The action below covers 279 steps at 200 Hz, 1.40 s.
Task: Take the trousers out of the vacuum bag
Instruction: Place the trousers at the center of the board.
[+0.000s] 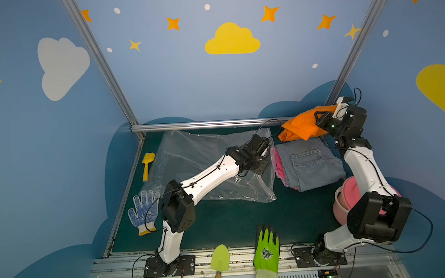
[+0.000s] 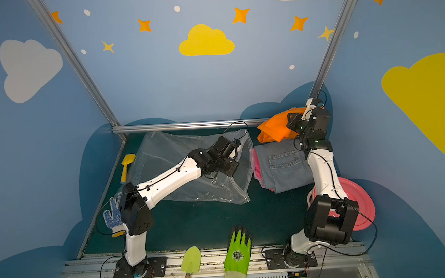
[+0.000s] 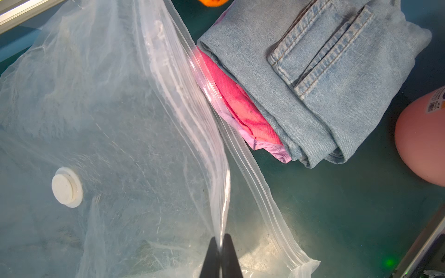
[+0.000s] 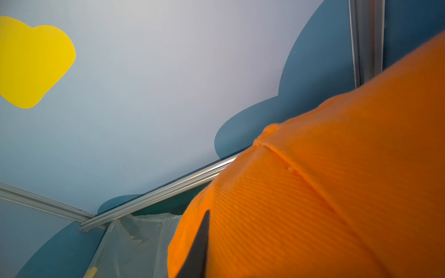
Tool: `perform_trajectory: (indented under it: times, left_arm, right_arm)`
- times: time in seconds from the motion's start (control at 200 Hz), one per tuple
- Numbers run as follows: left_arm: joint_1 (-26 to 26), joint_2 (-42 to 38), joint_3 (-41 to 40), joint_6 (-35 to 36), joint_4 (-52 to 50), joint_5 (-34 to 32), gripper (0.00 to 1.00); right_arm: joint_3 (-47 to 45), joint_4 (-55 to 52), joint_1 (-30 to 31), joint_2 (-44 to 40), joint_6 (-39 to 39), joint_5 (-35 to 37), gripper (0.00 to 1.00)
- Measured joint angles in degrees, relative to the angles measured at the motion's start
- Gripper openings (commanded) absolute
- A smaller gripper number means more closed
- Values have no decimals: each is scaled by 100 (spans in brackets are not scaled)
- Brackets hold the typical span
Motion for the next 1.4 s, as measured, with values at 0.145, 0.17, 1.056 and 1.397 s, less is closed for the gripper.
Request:
perform_trajectory:
  times: [0.145,0.17,1.056,1.397]
  left_arm:
    - [0,0,0,-2,-2,22,5]
    - [0,0,0,-2,-4,22,5]
    - [-2,0,-2,-46,11,116,5]
    - [-2,0,-2,-46,11,131,5]
  right_arm:
    - [-286,144,0,-2,0,-37,0]
    - [-334,160,0,-4,-2,-39,0]
    - [-2090,-286,-4,-1620,470,350,0]
    - [-2653,-776,-39,-2116,610,455,0]
